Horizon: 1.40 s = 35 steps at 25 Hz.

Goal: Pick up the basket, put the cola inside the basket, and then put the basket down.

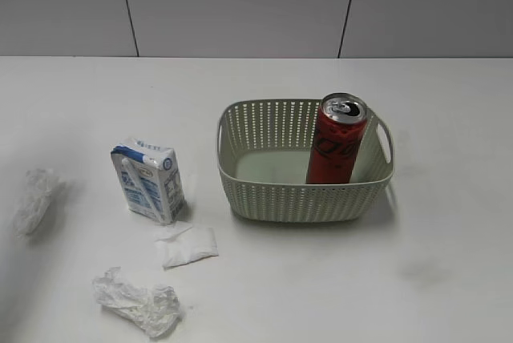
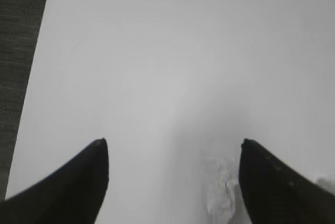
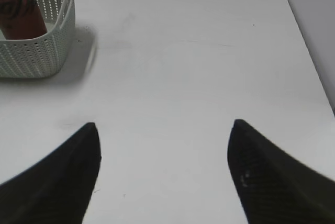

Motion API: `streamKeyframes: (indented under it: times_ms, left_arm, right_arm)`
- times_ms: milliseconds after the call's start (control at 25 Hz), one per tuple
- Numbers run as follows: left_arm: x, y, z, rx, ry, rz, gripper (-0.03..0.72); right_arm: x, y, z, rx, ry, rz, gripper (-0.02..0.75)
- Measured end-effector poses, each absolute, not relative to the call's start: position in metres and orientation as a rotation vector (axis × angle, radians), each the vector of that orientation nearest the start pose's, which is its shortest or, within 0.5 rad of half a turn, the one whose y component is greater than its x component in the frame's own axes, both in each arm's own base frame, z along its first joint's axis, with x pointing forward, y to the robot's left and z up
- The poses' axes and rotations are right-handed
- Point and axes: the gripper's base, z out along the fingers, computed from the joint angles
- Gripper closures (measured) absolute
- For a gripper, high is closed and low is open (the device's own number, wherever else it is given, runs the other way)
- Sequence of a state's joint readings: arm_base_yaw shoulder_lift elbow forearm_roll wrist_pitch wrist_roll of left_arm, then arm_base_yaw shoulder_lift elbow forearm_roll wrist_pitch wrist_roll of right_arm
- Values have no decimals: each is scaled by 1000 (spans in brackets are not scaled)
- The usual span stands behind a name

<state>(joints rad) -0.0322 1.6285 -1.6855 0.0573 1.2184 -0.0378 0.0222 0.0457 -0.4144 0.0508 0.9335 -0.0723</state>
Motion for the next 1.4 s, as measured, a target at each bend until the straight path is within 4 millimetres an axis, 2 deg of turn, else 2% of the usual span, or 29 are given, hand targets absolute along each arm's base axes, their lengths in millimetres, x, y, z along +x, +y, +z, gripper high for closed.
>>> streamKeyframes:
  times_ms: [280, 600, 720, 960, 1280, 1400]
  left_arm:
    - [276, -10, 365, 62, 2718, 11, 99]
    - [189, -7, 322, 64, 2775, 7, 99]
    - [154, -6, 314, 63, 2720, 6, 99]
    - [98, -3, 301, 59, 2593, 3, 99]
    - [45, 2, 285, 56, 2378, 33, 99]
    - [38, 2, 280, 65, 2338, 37, 99]
  right_arm:
    - [16, 4, 263, -91, 2045, 30, 164]
    - [16, 4, 263, -91, 2045, 32, 164]
    - [16, 4, 263, -91, 2045, 32, 164]
    - [16, 4, 263, -91, 2045, 32, 164]
    - [16, 4, 263, -90, 2044, 33, 164]
    - [16, 4, 263, -90, 2044, 33, 164]
